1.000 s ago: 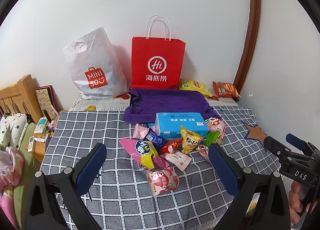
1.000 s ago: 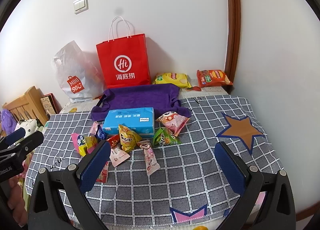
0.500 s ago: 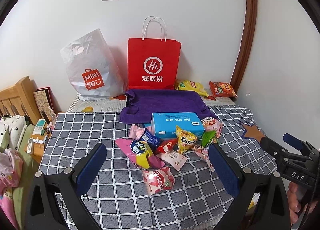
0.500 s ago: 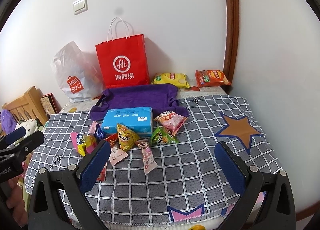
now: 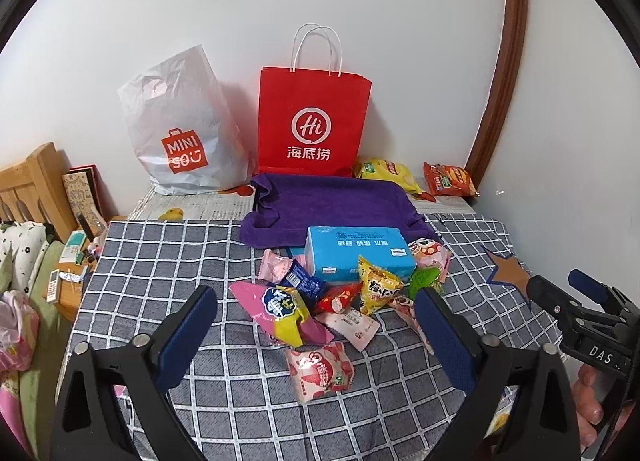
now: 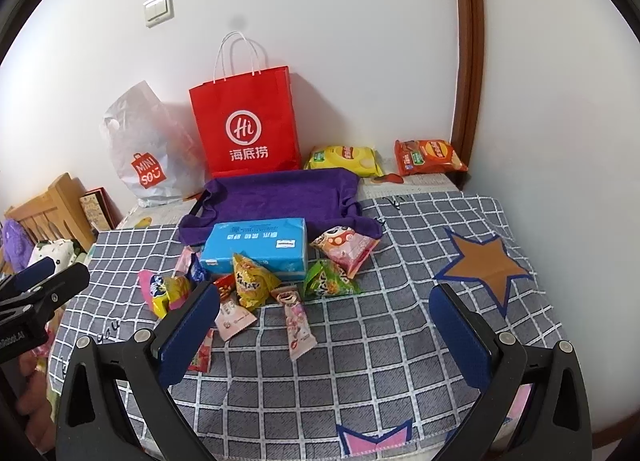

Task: Organize snacks
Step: 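Reach the right tool to the pink panda-print snack packet while the left tool reaches the pink-yellow packet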

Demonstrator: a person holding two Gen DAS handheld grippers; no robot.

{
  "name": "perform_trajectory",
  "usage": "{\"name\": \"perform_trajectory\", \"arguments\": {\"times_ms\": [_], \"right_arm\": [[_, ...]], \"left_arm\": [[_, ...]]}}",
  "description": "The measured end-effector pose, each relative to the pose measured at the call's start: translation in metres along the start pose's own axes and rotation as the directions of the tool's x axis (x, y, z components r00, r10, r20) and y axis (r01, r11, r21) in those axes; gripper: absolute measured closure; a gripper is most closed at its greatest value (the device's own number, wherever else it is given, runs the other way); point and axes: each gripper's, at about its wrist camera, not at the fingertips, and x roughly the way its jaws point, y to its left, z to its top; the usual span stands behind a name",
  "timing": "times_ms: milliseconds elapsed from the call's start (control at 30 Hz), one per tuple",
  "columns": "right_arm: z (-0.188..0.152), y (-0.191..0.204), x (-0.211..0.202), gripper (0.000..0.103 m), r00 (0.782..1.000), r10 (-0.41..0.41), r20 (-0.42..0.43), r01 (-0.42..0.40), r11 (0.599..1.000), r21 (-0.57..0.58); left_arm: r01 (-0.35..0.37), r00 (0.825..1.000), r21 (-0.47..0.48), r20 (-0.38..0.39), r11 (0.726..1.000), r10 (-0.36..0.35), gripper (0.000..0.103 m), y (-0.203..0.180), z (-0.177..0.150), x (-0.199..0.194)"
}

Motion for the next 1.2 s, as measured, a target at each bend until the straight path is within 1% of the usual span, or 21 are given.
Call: {"name": "perform_trajectory", "arguments": {"times_ms": [100,200,367,500,633,733,833,867,1000,1033,1100,1167,1200], "right_arm": [[0.003,0.0,0.004,0.0,1.0,-0.001,0.005,0.001,1.0,-0.006],[0.006,0.0,0.011,0.0,0.999,-0.044,0.001,0.044,0.999,-0.017],[0.01,-0.005,0.026,0.0,0.996,-0.093,-0.001,0.093,0.995,-0.023],[0.013,-0.008,0.042,0.0,0.998,-0.064,-0.002,0.064,0.997,-0.05],[0.015,-0.013,0.063,0.001,0.997,-0.073,-0.018,0.072,0.995,-0.063],[0.013,-0.022,0.08,0.003,0.997,-0.068,-0.029,0.066,0.996,-0.052],[0.011,-0.036,0.1,0.004,0.997,-0.054,-0.058,0.053,0.998,-0.02],[0.009,-0.04,0.106,0.005,0.997,-0.044,-0.067,0.043,0.999,-0.011],[0.003,-0.06,0.138,0.005,0.99,0.049,-0.133,-0.04,0.997,0.072],[0.003,-0.062,0.143,0.006,0.989,0.058,-0.139,-0.048,0.996,0.081],[0.003,-0.063,0.155,0.012,0.987,0.065,-0.146,-0.053,0.995,0.082],[0.006,-0.062,0.168,0.019,0.986,0.058,-0.157,-0.049,0.997,0.062],[0.009,-0.06,0.176,0.021,0.985,0.054,-0.164,-0.048,0.998,0.045]], "left_arm": [[-0.01,1.0,0.001,-0.007,1.0,0.01,0.006,0.001,0.004,0.007],[-0.012,1.0,0.0,-0.017,1.0,0.012,0.006,0.004,0.008,0.015],[-0.01,0.999,0.006,-0.035,1.0,0.011,0.006,0.008,0.014,0.031],[-0.025,0.998,0.0,-0.058,1.0,0.025,0.006,0.014,0.019,0.048],[-0.034,0.996,-0.01,-0.087,0.999,0.033,0.006,0.022,0.02,0.067],[-0.055,0.992,-0.011,-0.114,0.998,0.053,0.006,0.027,0.018,0.083],[-0.087,0.987,-0.009,-0.135,0.996,0.085,0.006,0.032,0.014,0.097],[-0.094,0.986,-0.011,-0.14,0.996,0.092,0.006,0.034,0.013,0.101],[-0.1,0.982,-0.031,-0.165,0.995,0.093,0.006,0.042,0.011,0.121],[-0.102,0.98,-0.033,-0.173,0.994,0.095,0.006,0.043,0.011,0.125],[-0.102,0.978,-0.033,-0.187,0.994,0.094,0.006,0.045,0.011,0.134],[-0.101,0.976,-0.034,-0.196,0.994,0.093,0.006,0.048,0.011,0.14],[-0.1,0.976,-0.034,-0.199,0.994,0.092,0.006,0.049,0.012,0.142]]}}
